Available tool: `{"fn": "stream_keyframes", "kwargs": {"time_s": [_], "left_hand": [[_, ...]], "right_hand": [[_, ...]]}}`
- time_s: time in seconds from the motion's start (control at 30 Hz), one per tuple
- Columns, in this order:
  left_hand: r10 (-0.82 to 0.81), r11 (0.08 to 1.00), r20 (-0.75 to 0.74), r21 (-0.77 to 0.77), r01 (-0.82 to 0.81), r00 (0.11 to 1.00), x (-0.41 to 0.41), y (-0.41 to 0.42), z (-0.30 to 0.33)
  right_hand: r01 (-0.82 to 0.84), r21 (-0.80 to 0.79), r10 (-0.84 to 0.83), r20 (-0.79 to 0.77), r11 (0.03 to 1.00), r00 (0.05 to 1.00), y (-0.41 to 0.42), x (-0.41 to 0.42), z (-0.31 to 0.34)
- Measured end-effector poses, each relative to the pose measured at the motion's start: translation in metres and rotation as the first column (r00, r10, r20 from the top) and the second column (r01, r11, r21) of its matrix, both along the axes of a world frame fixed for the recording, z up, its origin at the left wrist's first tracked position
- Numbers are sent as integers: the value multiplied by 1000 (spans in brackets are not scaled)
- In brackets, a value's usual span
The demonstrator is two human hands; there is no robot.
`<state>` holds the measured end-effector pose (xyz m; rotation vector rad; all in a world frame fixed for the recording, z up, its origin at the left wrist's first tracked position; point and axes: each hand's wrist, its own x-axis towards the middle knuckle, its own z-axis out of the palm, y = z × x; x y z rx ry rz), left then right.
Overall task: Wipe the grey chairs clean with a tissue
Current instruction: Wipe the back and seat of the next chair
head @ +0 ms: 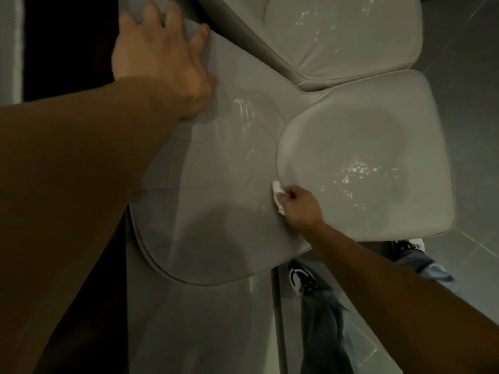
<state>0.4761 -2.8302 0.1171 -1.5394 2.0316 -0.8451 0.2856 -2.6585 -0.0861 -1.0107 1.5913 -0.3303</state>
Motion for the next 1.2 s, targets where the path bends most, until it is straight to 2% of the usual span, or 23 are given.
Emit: {"fn": "stream_keyframes", "kwargs": {"time_s": [0.07,0.1,0.13,0.2,0.23,0.3,0.4,0.5,0.57,0.67,0.7,0.77,0.87,0.93,1.07,1.2], "left_hand": [[3,1000,4,-4,-3,1000,0,0,-1],[7,1000,2,1,-7,1000,-1,-1,-1],[14,1000,0,8,-14,1000,-1,0,-1],[28,999,-3,21,-28,1000,-1,0,-1],[28,999,-1,24,-28,1000,-1,1,0],[25,999,2,29,-25,1000,-3,0,3],[38,998,11,56,-39,999,-6,-2,3],[50,997,5,62,-50,999,-4,-2,4],[56,996,3,64,-57,998,-5,-2,5],[83,993,12,88,-84,996,-9,-2,6],[90,991,9,96,-91,996,-10,-2,6],[102,988,-16,117,-100,995,-10,-1,9],[103,984,-34,151,-96,994,-9,-2,12],[115,979,-36,175,-107,993,-10,-4,13],[126,976,-14,179,-121,992,-12,-5,12],[122,978,-31,177,-115,992,-12,-5,15]], "right_hand": [[152,-85,-123,281,985,952,-5,19,39],[173,-132,-111,383,976,917,-2,29,56],[152,-218,-49,416,964,908,4,37,70],[87,-389,63,356,917,933,15,46,78],[67,-403,80,338,913,938,17,45,73],[31,-309,78,334,951,939,13,36,51],[-126,-133,141,111,983,984,5,16,8],[-148,2,148,-44,989,988,-4,8,-6],[-4,-93,3,-12,996,1000,-21,11,10],[313,-347,-238,241,884,941,-50,34,68],[360,-422,-235,320,832,918,-55,46,89],[335,-538,-124,390,773,912,-53,71,127],[237,-707,10,327,667,945,-37,93,141],[252,-679,-31,320,690,947,-33,92,121],[169,-401,-89,211,901,973,-41,80,64],[218,-165,-202,111,962,973,-68,60,35]]}}
